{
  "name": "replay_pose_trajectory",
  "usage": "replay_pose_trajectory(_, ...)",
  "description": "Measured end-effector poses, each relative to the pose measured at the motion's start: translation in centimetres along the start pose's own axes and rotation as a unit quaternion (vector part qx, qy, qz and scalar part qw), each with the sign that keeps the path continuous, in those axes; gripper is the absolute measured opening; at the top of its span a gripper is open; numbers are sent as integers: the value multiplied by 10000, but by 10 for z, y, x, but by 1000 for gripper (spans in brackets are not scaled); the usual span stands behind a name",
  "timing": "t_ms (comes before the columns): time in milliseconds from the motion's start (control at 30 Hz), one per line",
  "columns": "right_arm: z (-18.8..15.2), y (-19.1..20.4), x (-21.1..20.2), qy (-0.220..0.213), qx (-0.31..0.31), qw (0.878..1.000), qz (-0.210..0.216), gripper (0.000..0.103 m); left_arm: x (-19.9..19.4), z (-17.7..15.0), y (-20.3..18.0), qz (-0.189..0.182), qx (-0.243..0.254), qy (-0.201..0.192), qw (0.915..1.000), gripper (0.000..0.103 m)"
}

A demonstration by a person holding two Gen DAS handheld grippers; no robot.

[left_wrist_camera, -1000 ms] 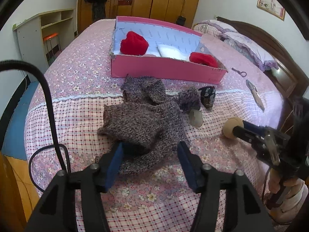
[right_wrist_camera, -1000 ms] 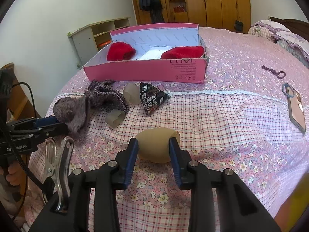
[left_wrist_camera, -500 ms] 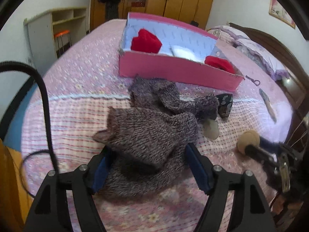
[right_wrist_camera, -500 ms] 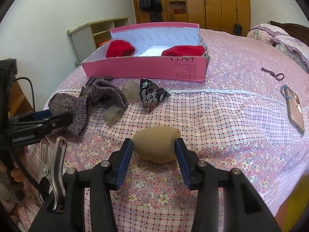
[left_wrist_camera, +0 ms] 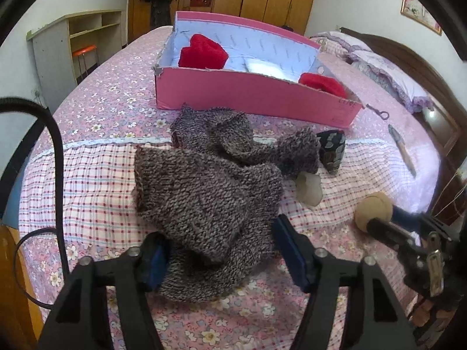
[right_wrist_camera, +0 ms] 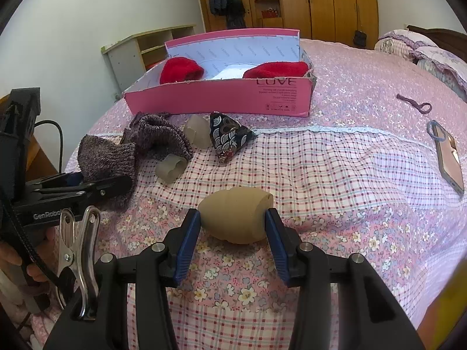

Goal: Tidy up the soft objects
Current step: 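Lift the grey scarf with the left gripper while the right grips the beige egg sponge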

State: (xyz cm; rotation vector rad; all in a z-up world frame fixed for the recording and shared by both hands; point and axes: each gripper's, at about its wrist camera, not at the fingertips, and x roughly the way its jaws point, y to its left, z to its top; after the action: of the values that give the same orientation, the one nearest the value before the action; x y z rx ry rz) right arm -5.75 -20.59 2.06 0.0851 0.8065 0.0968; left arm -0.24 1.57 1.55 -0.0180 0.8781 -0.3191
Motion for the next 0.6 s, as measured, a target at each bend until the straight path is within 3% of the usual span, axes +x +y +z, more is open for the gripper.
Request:
replay_pose_trajectory(233, -5, -3, -5, 86, 95, 9999, 64, 47, -6, -4, -3, -8, 215, -31, 9998, 30)
replay_pose_trajectory(600, -8, -6, -9, 105, 219, 9996, 115, 47, -27, -8, -10, -221, 430, -121, 9988, 26)
